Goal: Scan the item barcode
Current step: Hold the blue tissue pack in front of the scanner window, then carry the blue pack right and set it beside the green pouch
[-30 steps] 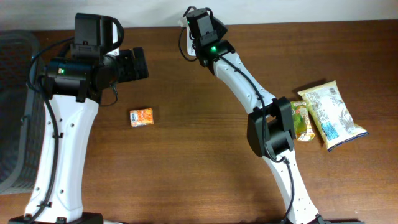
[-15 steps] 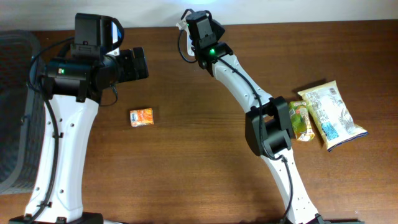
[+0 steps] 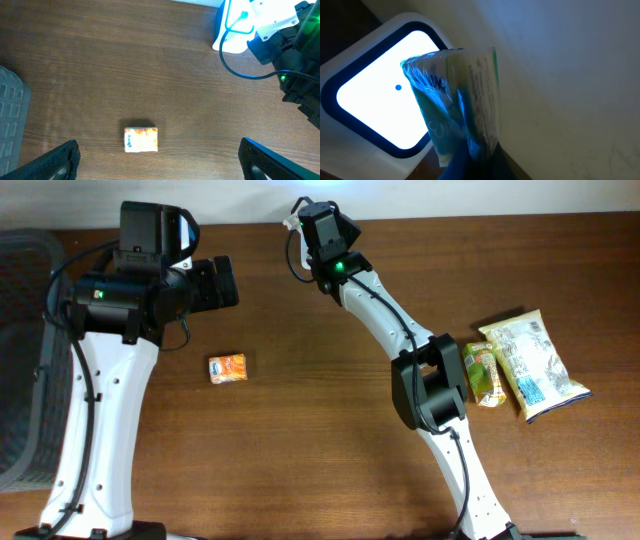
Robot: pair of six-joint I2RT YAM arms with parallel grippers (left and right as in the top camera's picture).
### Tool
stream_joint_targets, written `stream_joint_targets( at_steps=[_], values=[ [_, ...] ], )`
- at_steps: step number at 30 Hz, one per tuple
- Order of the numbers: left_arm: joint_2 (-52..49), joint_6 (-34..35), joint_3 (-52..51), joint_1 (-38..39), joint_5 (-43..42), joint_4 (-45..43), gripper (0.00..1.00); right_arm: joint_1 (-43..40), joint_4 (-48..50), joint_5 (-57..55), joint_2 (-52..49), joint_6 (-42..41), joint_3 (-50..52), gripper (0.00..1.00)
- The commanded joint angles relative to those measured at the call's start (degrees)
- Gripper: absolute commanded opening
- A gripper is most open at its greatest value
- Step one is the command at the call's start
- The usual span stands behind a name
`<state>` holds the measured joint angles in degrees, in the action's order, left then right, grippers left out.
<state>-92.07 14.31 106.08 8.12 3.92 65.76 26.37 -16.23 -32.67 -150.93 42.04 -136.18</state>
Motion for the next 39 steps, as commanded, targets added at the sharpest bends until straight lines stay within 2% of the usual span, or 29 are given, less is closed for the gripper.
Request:
stream_joint_targets(
  at_steps=[1, 3, 5, 8, 9, 13, 16, 19, 23, 27, 31, 33, 36, 37, 39],
  values=[
    [0.7, -0.7, 0.2, 0.0, 0.4, -0.1, 0.99, 1.4, -1.9, -1.6, 3.7, -0.5, -0.2, 0.04],
    [0.7, -0.7, 0.2, 0.0, 0.4, -0.1, 0.99, 1.8, -5.3, -1.6, 6.7, -2.1, -0.2, 0.04],
    [0.7, -0.7, 0.2, 0.0, 0.4, -0.1, 0.99, 1.9, -12.2, -0.1, 11.1, -9.0, -0.2, 0.04],
    [0.7, -0.7, 0.2, 0.0, 0.4, -0.1, 0.99, 1.4, -26.4, 5.4, 17.6, -23.7, -0.2, 0.04],
    [0.7, -0.7, 0.2, 0.0, 0.4, -0.1, 0.99, 0.7, -32.8, 9.3, 19.9, -31.0, -0.2, 0.04],
    [0.7, -0.7, 0.2, 0.0, 0.4, -0.1, 0.99, -3.1, -52.3, 22.9, 24.4, -45.3, -0.2, 0.04],
    [0.7, -0.7, 0.2, 0.0, 0.4, -0.1, 0.99, -6.2, -65.7, 26.6, 24.5, -48.9, 0.0, 0.04],
    [0.7, -0.7, 0.2, 0.0, 0.4, -0.1, 0.99, -9.7, -74.9, 27.6, 23.1, -49.2, 2.6, 0.04],
    [0.7, -0.7, 0.2, 0.0, 0.4, -0.1, 0.99, -13.7, -75.8, 27.6, 22.7, -49.2, 12.1, 0.04],
    [0.7, -0.7, 0.2, 0.0, 0.4, -0.1, 0.99, -18.5, -71.6, 27.5, 22.7, -48.3, 25.2, 0.04],
    [0.7, -0.7, 0.2, 0.0, 0.4, -0.1, 0.99, -22.1, -67.9, 26.8, 22.7, -48.4, 31.0, 0.05],
    [0.7, -0.7, 0.2, 0.0, 0.4, -0.1, 0.99, -24.3, -67.7, 26.9, 22.7, -48.5, 31.2, 0.24],
    [0.7, -0.7, 0.2, 0.0, 0.4, -0.1, 0.99, -25.7, -69.2, 29.2, 22.8, -48.3, 29.3, 0.38],
    [0.7, -0.7, 0.2, 0.0, 0.4, -0.1, 0.99, -25.6, -70.7, 31.5, 22.8, -47.2, 26.9, 0.52],
    [0.7, -0.7, 0.2, 0.0, 0.4, -0.1, 0.99, -25.2, -72.2, 34.3, 22.8, -45.0, 24.1, 0.61]
  ],
)
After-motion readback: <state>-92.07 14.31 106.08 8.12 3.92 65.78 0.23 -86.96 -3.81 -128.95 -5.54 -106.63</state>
